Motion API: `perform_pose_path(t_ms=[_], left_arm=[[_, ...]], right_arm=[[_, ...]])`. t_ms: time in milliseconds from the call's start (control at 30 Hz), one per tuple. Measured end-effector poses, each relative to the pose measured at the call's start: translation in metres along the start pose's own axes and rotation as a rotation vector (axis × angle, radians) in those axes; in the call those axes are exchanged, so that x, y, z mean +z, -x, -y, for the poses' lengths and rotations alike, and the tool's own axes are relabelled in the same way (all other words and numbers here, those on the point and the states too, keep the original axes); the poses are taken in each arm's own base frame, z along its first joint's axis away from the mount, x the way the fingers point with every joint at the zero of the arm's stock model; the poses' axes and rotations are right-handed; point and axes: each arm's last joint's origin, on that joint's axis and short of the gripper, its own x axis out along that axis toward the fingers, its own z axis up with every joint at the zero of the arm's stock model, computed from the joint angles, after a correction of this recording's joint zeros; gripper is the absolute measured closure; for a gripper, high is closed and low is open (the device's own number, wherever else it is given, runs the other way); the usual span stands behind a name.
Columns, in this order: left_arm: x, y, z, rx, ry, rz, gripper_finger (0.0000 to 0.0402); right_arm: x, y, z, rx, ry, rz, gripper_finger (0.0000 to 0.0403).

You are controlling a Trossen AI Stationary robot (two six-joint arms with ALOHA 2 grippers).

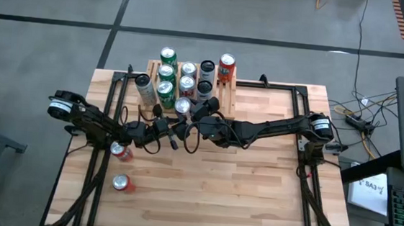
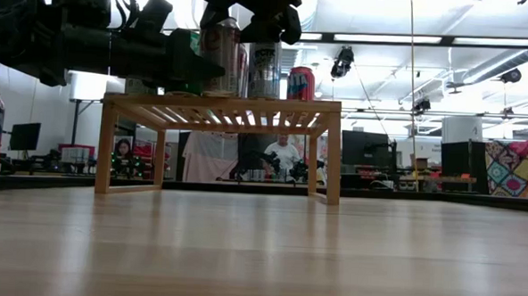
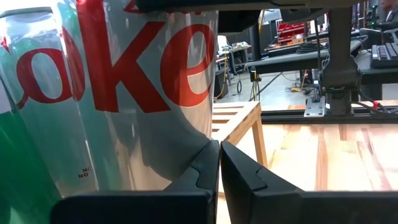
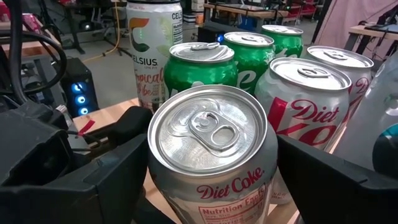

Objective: Place canned beverage on shelf
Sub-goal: Put the white soda can on the shelf

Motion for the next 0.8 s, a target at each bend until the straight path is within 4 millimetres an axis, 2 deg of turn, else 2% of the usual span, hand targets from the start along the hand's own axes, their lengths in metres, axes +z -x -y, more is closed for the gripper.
perform_pose_path(t_ms=[800], left_arm=[[-0.0003,-0.0004,-0.0006,0.001,-0.002,-0.002,0.0401]], right_arm=[[-0.0005,0.0002,0.0,0.006,0.024,-0.007,0.0076]])
